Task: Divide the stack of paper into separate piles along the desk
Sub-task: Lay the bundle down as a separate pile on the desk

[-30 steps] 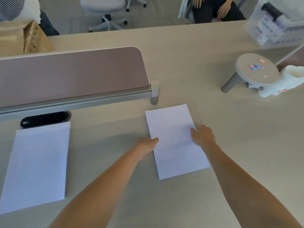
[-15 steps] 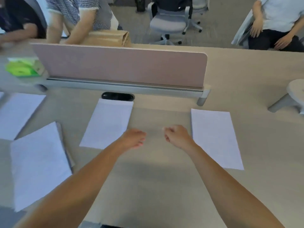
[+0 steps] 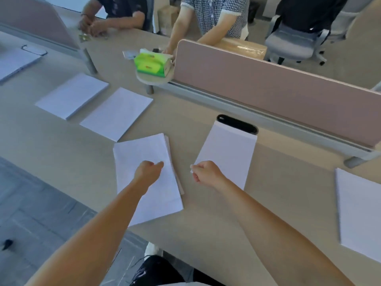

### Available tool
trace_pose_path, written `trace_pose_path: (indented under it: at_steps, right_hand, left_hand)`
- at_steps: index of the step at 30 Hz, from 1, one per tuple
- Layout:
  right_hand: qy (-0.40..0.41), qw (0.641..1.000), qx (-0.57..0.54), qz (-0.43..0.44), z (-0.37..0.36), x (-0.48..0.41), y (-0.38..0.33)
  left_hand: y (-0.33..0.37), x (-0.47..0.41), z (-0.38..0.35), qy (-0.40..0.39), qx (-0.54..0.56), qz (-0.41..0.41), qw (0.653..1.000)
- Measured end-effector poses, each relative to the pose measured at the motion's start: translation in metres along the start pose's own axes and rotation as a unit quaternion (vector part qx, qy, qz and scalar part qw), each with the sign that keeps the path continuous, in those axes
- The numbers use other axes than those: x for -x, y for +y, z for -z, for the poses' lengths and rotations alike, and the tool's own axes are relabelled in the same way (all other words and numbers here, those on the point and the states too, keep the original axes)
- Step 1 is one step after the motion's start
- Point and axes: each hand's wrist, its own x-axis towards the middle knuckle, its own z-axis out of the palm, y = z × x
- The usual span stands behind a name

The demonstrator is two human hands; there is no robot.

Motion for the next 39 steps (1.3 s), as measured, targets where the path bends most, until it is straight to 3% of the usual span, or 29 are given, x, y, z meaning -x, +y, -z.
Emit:
trace_pose_path:
  at_steps: [3, 7, 9, 13, 21, 26, 30, 39]
  right_hand:
    - [-0.004, 0.998, 0.058, -0.02, -0.043, -0.024, -0.032]
    - [0.013, 0.992, 0.096, -0.085, -0.08, -0.051, -0.049]
    - [0.014, 0.987, 0.097, -0.124, -0.094, -0.059, -0.049]
    - [0.022, 0.978, 0.114, -0.174, -0.113, -0.065, -0.054]
    - [0.082, 0.969, 0.08, -0.22, -0.128, -0.065, -0.073]
    - [0.101, 0.966, 0.18, -0.158, -0.141, -0.065, -0.087]
    - [0.055, 0.985, 0.071, -0.149, -0.158, -0.065, -0.092]
    - [0.048, 0.992, -0.065, -0.094, -0.13, -0.057, -0.094]
  left_hand:
    - [-0.056, -0.08, 0.038, 0.029, 0.015, 0.047, 0.998]
    - [-0.176, -0.257, 0.037, 0.042, 0.037, 0.121, 0.991]
    - [-0.157, -0.227, 0.053, 0.027, 0.079, 0.153, 0.985]
    - [-0.07, -0.114, 0.086, -0.018, 0.135, 0.129, 0.982]
    - [-0.066, -0.123, 0.093, -0.03, 0.129, 0.157, 0.979]
    - [-0.07, -0.13, 0.09, -0.028, 0.133, 0.148, 0.98]
    - [-0.076, -0.134, 0.086, -0.02, 0.139, 0.147, 0.979]
    - [-0.082, -0.141, 0.103, -0.049, 0.16, 0.131, 0.977]
